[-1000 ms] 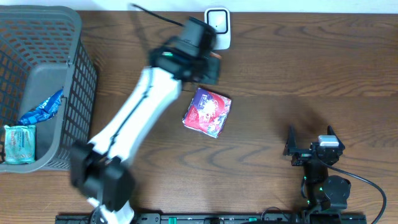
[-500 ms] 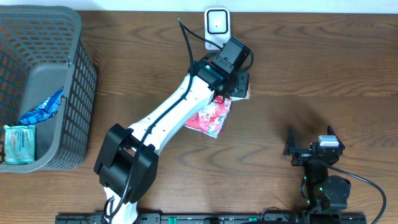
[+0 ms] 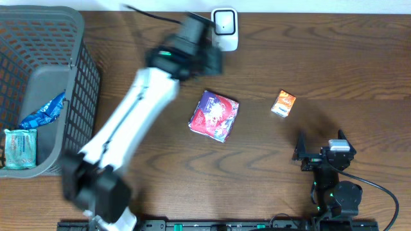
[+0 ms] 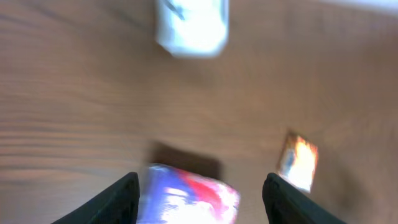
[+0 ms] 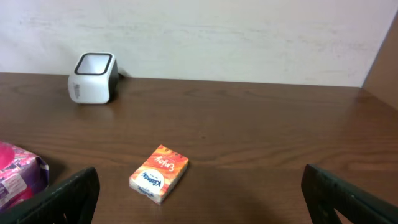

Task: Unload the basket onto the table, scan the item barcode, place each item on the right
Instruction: 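Reach the left gripper into the basket and grasp the blue Oreo pack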

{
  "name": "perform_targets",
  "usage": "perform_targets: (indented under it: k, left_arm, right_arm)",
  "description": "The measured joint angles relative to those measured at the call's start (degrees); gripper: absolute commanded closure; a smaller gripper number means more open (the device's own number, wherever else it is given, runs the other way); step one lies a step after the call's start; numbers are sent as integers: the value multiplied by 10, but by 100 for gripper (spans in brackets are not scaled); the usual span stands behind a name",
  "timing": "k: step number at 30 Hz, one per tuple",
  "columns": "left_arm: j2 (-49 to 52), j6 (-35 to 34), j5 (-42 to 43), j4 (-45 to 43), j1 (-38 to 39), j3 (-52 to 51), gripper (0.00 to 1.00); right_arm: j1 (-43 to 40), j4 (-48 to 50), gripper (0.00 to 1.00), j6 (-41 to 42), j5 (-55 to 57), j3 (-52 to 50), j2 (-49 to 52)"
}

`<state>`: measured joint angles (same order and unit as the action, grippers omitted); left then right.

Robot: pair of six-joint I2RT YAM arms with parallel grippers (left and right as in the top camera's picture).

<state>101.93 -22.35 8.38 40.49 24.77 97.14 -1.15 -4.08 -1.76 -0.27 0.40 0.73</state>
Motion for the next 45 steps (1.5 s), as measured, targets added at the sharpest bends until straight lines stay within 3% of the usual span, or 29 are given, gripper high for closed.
perform_targets:
  k: [6, 10, 13, 14, 16, 39, 40, 41, 42, 45]
  left_arm:
    - [-136, 8, -56, 31, -214, 8, 35]
    - [-150, -3, -72, 56, -359, 10, 34]
    - [-135, -47, -79, 86, -438, 10, 31]
    - [-128, -66, -80, 95, -456, 10, 28]
    - [-100, -111, -82, 109, -491, 10, 2]
    - [211, -327, -87, 73, -539, 10, 0]
    - [218, -330, -86, 73, -539, 10, 6]
    - [225, -335, -86, 73, -539, 10, 18]
    - [228, -336, -87, 74, -539, 10, 41]
    - [229, -330, -88, 75, -539, 10, 73]
  right_arm:
    - [0, 0, 1, 0, 0, 0, 0]
    - [0, 0, 1, 0, 0, 0, 0]
    - [0, 0, 1, 0, 0, 0, 0]
    - [0, 0, 1, 0, 0, 0, 0]
    - [0, 0, 1, 0, 0, 0, 0]
    - [0, 0, 1, 0, 0, 0, 0]
    - [0, 0, 1, 0, 0, 0, 0]
    - [0, 0, 1, 0, 0, 0, 0]
    - [0, 0, 1, 0, 0, 0, 0]
    - [0, 0, 1, 0, 0, 0, 0]
